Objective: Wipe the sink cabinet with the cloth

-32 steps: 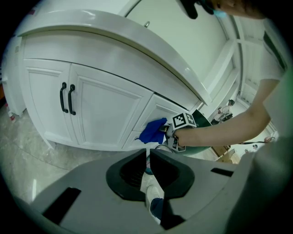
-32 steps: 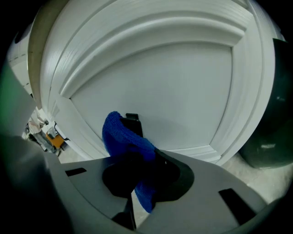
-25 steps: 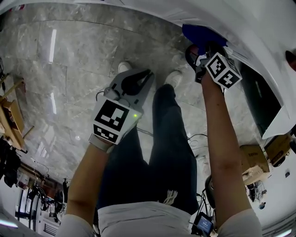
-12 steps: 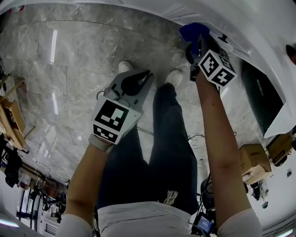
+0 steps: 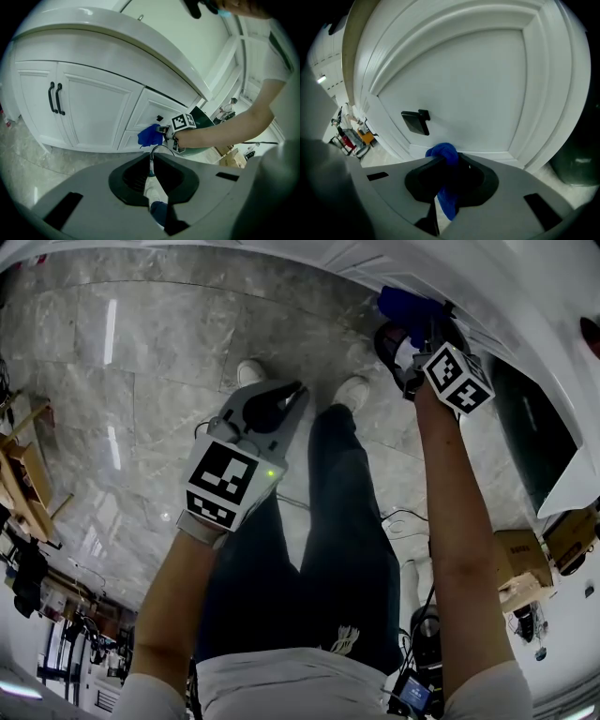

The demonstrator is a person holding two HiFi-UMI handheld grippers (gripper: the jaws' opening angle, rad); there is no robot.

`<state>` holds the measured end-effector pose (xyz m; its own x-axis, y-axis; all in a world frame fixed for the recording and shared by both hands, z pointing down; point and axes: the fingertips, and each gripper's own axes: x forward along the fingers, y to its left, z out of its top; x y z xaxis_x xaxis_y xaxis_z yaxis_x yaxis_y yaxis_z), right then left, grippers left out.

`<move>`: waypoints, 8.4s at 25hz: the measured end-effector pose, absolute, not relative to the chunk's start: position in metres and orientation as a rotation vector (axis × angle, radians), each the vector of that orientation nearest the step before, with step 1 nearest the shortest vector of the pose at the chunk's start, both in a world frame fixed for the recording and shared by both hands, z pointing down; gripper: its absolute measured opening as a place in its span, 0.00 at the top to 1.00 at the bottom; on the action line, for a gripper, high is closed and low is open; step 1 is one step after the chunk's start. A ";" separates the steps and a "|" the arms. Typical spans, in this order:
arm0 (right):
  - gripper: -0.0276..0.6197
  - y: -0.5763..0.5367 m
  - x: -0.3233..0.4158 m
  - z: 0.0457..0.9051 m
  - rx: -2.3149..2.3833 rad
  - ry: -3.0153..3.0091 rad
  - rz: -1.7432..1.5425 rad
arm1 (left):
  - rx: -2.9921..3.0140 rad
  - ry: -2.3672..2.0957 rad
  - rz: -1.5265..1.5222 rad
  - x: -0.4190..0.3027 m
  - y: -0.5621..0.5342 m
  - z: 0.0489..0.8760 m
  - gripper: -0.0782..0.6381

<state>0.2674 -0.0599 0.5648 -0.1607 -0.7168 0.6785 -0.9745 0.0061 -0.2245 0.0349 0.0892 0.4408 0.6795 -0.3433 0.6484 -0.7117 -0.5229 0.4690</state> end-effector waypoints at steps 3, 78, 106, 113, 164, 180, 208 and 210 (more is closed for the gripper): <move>0.87 -0.056 0.279 0.566 1.768 -1.901 0.964 | 2.153 -0.792 0.633 0.045 0.089 0.441 0.88; 0.87 -0.056 0.246 0.401 1.887 -2.173 0.778 | 2.270 -0.709 0.656 0.054 0.101 0.423 0.88; 0.87 -0.023 0.383 0.437 2.112 -1.956 1.205 | 2.299 -0.661 0.654 0.139 0.102 0.416 0.88; 0.87 -0.024 0.384 0.483 2.076 -1.840 1.296 | 2.283 -0.703 0.640 0.131 0.089 0.422 0.88; 0.87 -0.021 0.390 0.597 2.106 -1.575 1.321 | 2.319 -0.713 0.631 0.082 0.041 0.454 0.88; 0.87 -0.016 0.396 0.501 2.211 -1.636 1.225 | 2.329 -0.638 0.651 0.094 0.054 0.423 0.88; 0.87 0.019 0.325 0.332 2.220 -1.825 1.127 | 2.436 -0.557 0.665 0.103 0.028 0.323 0.88; 0.87 0.024 0.311 0.311 2.178 -1.871 1.112 | 2.444 -0.566 0.671 0.101 0.027 0.307 0.88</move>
<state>0.3111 0.0240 0.3108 0.0016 -0.8362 0.5484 -0.8812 -0.2604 -0.3945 0.1007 0.0269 0.3072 0.7880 -0.2470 0.5640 -0.5148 -0.7669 0.3834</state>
